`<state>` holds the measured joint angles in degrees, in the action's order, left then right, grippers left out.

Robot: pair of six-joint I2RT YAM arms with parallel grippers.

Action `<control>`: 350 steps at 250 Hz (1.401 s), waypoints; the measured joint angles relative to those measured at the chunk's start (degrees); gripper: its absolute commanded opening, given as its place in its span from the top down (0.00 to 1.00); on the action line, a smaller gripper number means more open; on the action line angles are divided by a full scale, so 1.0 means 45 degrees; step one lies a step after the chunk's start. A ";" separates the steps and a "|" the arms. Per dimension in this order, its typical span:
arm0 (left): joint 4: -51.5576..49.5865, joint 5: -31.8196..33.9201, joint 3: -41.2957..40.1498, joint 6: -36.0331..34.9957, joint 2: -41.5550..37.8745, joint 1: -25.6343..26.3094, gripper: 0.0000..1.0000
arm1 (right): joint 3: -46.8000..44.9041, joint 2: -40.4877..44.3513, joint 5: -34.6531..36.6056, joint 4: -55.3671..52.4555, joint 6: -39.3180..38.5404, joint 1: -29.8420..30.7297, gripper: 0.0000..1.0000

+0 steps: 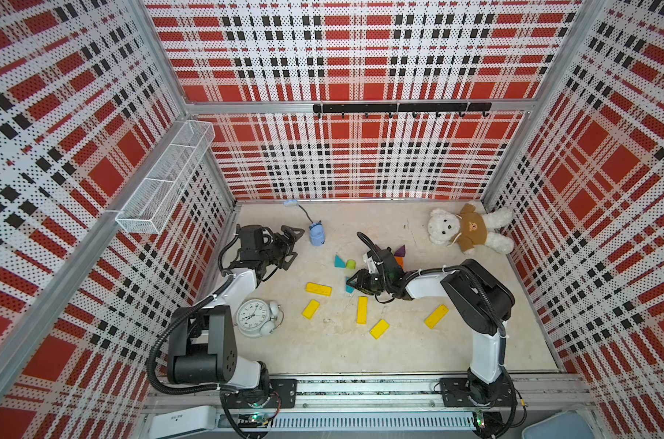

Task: Assemble a carrot with building blocks
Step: Place the building block at the center of the board.

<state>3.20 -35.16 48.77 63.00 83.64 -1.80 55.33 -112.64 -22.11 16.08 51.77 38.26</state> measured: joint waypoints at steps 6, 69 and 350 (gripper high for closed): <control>0.0000 0.0000 0.0000 -0.0010 0.0000 0.0015 0.00 | -0.0019 0.0005 -0.0015 0.0044 0.0010 -0.0015 0.60; 0.0005 0.0005 0.0000 -0.0053 0.0000 0.0117 0.00 | -0.0253 0.0165 0.0049 0.0189 0.0029 -0.0160 0.56; 0.0039 -0.0010 0.0000 -0.0107 0.0019 0.0364 0.00 | 0.2215 0.1899 0.2526 -0.7354 -0.3415 0.0097 0.58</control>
<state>3.38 -35.20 48.77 62.52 83.72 -0.16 65.30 -104.09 -10.74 -17.02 36.40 38.70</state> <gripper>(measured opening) 0.993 0.423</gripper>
